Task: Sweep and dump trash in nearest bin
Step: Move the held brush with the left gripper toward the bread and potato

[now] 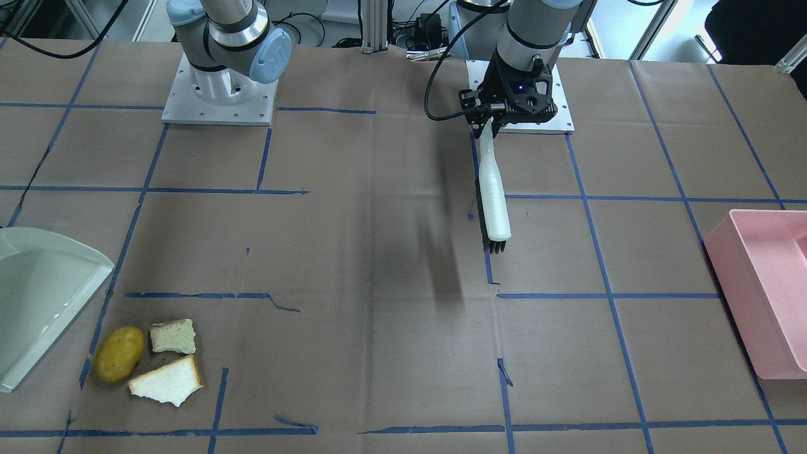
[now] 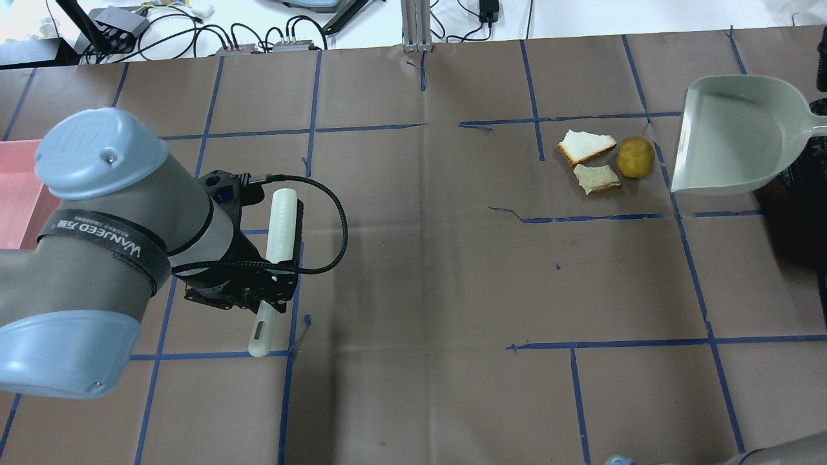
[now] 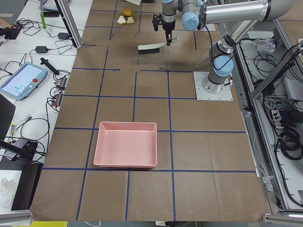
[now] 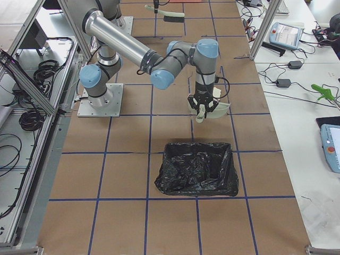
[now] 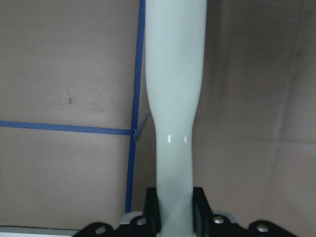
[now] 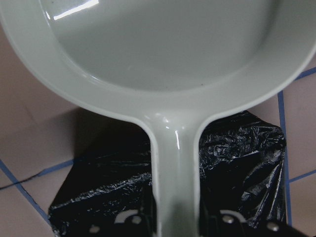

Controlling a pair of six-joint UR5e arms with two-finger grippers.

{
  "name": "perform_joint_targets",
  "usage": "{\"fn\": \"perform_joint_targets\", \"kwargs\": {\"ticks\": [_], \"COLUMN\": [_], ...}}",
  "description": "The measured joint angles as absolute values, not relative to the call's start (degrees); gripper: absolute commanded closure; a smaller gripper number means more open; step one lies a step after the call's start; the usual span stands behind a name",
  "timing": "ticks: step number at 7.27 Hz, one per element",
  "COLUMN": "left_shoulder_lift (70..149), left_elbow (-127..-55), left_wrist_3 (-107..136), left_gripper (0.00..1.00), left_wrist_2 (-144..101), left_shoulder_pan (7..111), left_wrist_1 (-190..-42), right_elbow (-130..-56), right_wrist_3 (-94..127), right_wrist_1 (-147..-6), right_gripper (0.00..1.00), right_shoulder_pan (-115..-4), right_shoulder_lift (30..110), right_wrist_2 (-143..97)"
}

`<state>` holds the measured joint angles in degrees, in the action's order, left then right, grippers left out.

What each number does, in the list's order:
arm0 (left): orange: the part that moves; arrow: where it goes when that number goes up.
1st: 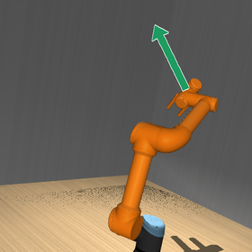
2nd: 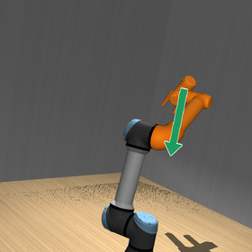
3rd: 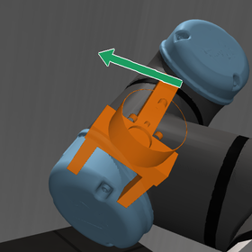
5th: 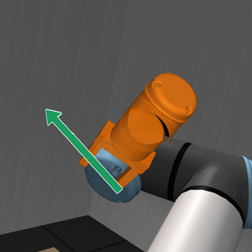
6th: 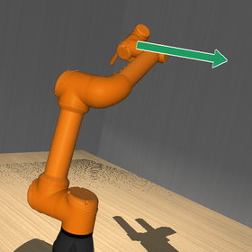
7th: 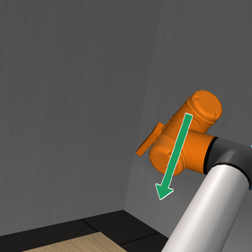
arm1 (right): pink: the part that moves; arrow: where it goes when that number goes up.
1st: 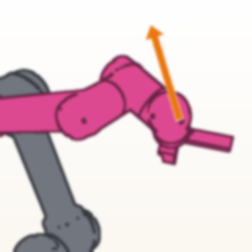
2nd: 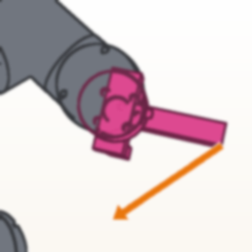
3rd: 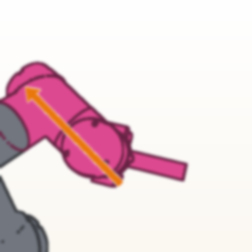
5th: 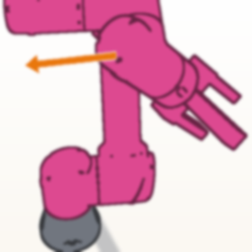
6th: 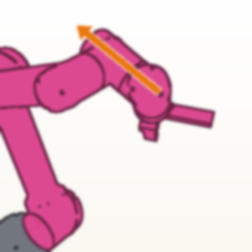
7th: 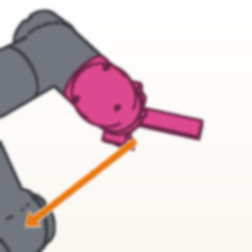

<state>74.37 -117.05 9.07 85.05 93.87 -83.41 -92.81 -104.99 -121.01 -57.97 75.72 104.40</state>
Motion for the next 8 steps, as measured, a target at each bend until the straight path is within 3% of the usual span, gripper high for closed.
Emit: {"fn": "perform_joint_targets", "kwargs": {"ticks": [4,8], "left_shoulder_lift": [77.25,93.23], "left_elbow": [-117.25,-112.91], "left_wrist_3": [10.52,22.83], "left_gripper": [1.0,1.0], "left_wrist_2": [75.55,75.01], "left_shoulder_pan": [99.0,113.11], "left_wrist_1": [-79.75,-61.48], "right_elbow": [-92.87,-92.21], "right_wrist_3": [-115.8,-116.78], "right_wrist_1": [-126.95,-128.45], "right_gripper": [1.0,1.0], "right_shoulder_pan": [-54.31,-54.14], "right_shoulder_lift": [69.93,65.96], "right_wrist_2": [101.54,97.78]}}
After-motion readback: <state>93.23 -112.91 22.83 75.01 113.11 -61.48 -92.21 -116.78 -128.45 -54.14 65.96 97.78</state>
